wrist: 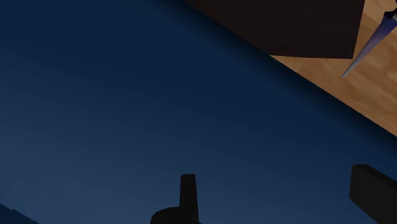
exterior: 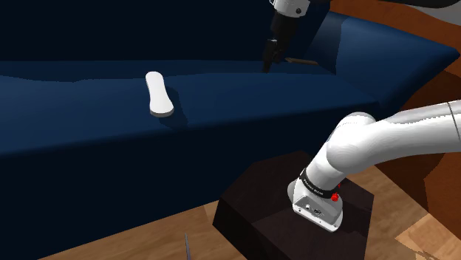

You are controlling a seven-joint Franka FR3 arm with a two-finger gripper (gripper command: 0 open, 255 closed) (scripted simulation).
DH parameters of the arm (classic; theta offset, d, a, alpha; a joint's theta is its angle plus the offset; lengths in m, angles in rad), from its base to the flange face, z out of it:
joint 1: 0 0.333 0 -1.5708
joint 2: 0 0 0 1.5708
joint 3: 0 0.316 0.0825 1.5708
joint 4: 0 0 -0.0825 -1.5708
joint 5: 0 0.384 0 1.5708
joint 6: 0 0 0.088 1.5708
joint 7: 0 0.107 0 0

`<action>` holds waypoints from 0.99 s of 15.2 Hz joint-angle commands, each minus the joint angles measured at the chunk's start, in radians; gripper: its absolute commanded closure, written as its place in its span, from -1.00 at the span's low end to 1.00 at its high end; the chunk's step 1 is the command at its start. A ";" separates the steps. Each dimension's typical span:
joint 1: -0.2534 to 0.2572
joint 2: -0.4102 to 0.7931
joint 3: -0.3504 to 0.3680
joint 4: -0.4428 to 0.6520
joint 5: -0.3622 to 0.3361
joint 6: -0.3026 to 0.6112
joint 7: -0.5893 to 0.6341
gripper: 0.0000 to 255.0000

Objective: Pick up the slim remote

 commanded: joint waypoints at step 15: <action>0.009 0.339 0.279 0.162 0.117 0.203 0.492 -1.00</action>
